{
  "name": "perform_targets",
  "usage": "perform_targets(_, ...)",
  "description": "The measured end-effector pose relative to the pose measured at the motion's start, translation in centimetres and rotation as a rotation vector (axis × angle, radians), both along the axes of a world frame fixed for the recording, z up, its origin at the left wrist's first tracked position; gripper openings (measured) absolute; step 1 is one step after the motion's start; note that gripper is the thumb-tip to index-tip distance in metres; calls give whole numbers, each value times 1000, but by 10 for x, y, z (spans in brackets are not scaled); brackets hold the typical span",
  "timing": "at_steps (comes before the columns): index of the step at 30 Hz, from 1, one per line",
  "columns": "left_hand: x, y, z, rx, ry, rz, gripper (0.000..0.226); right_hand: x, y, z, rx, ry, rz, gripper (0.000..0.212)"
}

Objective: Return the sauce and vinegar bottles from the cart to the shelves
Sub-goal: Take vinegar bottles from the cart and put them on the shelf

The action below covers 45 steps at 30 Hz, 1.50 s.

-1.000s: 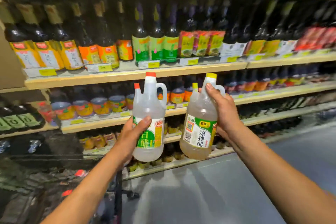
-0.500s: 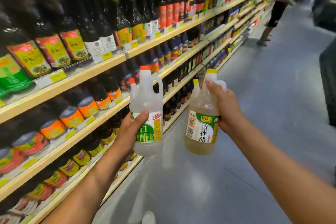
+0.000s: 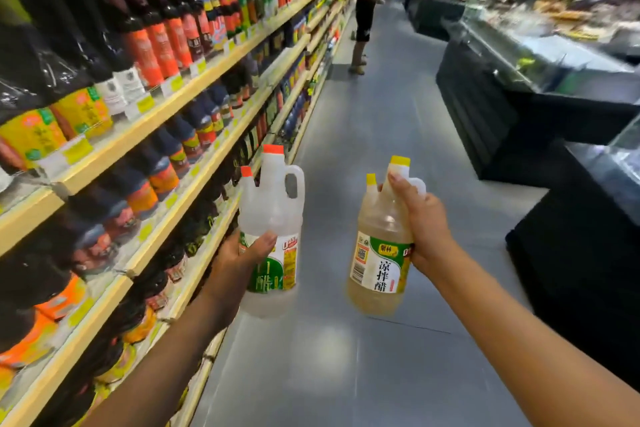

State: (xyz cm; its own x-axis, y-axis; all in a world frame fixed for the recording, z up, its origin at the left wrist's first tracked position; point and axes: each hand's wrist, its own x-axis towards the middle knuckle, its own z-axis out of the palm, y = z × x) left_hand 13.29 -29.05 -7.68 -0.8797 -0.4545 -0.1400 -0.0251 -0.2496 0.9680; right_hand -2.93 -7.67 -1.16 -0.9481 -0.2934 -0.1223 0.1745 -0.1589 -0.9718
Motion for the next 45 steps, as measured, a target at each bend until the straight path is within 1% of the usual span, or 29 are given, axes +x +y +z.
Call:
perform_targets(2,-30,-4,-3,21,-6,-30,82,-18,2,-1,0,-4,-46,20)
perform_targets(3,-46,-5,-4,16,-9,-41,84,-28,4,-1,6,-8,-69,20)
perform_targets(6,-99,-2,-4,-6,2,-115,79,-64,10,-1,4,-17,-148,18)
perform_targets(8,-137,0,-3,-6,-1,-162,82,-93,17,0,10,-12,-195,19)
perform_targets(11,-199,6,2,-19,14,-212,102,-144,29,4,41,2,-256,27)
perform_targets(12,-222,9,5,-28,23,-221,104,-163,33,6,47,13,-272,29)
perform_targets(18,-350,20,23,-28,86,-245,102,-288,49,21,54,31,-297,33)
perform_targets(25,-472,4,34,-19,103,-225,100,-410,28,30,28,31,-269,39)
perform_targets(30,-562,-30,30,8,107,-225,96,-501,-9,27,17,49,-257,39)
perform_targets(34,-644,-72,25,16,110,-215,69,-580,-46,23,34,57,-226,45)
perform_targets(36,-687,-96,25,10,106,-224,69,-619,-67,24,32,60,-223,45)
perform_targets(40,-772,-138,28,0,86,-245,79,-695,-106,27,21,56,-255,48)
perform_targets(43,-833,-162,29,-13,82,-267,69,-751,-128,30,20,68,-305,44)
perform_targets(45,-871,-174,30,-18,81,-264,68,-786,-140,33,22,75,-324,35)
